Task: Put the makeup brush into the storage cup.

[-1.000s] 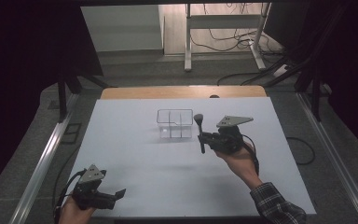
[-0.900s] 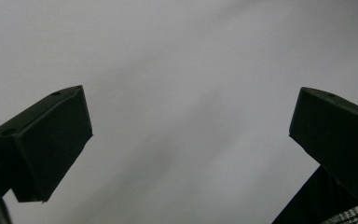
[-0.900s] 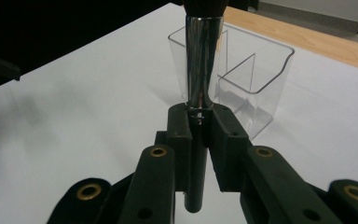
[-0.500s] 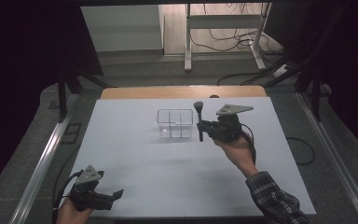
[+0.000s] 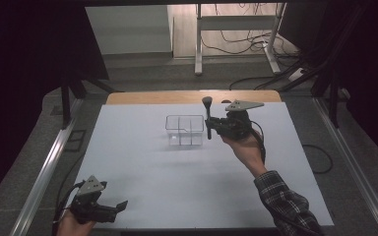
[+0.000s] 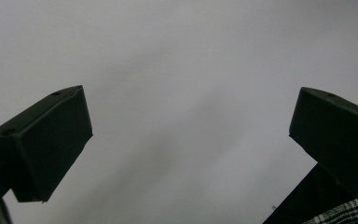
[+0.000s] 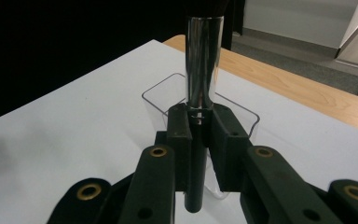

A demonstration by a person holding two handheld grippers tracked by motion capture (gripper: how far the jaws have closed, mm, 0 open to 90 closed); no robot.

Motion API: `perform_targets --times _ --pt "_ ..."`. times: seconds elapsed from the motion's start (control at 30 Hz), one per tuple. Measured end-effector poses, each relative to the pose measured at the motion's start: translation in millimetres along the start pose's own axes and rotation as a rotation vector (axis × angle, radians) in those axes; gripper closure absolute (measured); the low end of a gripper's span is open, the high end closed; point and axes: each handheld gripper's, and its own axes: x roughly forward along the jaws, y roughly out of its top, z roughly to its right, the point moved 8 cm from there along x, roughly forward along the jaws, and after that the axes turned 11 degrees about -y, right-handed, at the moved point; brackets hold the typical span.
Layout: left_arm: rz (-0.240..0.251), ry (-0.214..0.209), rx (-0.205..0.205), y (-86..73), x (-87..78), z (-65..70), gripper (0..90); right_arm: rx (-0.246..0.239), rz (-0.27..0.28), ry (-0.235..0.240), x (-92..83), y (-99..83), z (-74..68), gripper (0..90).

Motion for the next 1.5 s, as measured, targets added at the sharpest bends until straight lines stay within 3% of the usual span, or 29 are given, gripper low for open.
perform_targets --times 0.67,1.5 --pt "0.01 -0.027 -0.011 0.9 0.6 3.1 0.0 0.001 0.014 -0.033 27.0 14.0 6.3 78.1" --pt "0.02 -0.059 -0.018 1.1 -0.4 7.9 0.0 0.004 0.021 -0.062 47.9 24.5 14.0 78.1"
